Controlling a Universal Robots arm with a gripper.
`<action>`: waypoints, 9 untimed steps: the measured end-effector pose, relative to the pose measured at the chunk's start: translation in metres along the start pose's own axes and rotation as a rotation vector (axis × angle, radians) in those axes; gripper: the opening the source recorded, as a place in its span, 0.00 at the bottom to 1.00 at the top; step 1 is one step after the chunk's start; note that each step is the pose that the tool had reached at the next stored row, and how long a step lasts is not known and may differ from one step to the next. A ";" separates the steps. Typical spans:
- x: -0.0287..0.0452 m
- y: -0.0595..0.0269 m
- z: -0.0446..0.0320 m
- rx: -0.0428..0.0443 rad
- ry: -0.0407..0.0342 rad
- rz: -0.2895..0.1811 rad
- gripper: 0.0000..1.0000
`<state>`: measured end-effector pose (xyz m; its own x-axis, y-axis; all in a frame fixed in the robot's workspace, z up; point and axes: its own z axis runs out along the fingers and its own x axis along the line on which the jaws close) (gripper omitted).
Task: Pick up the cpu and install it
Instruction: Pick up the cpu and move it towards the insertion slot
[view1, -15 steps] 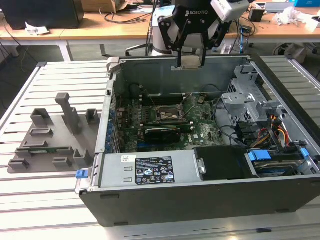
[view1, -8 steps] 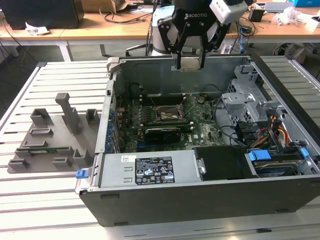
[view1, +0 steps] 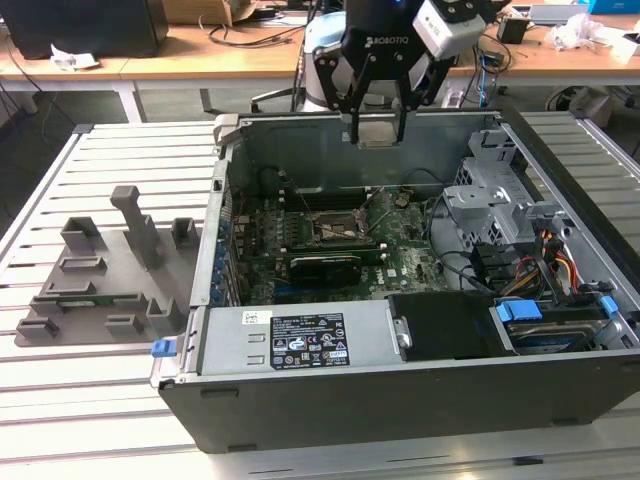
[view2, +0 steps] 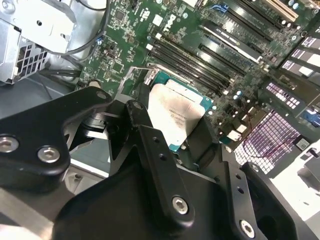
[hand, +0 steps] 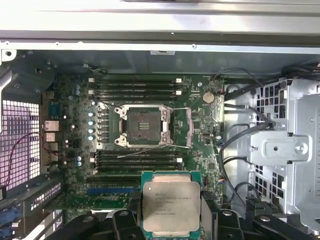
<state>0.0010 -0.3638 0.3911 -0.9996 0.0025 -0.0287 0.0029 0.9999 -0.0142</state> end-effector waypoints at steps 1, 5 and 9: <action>0.0000 0.0026 0.0011 0.0003 0.0000 0.000 0.55; 0.0002 0.0130 0.0064 0.0003 0.0000 -0.002 0.55; 0.0004 0.0184 0.0117 0.0003 0.0000 -0.003 0.55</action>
<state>0.0010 -0.3456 0.3792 -0.9996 -0.0008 -0.0286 -0.0004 0.9999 -0.0146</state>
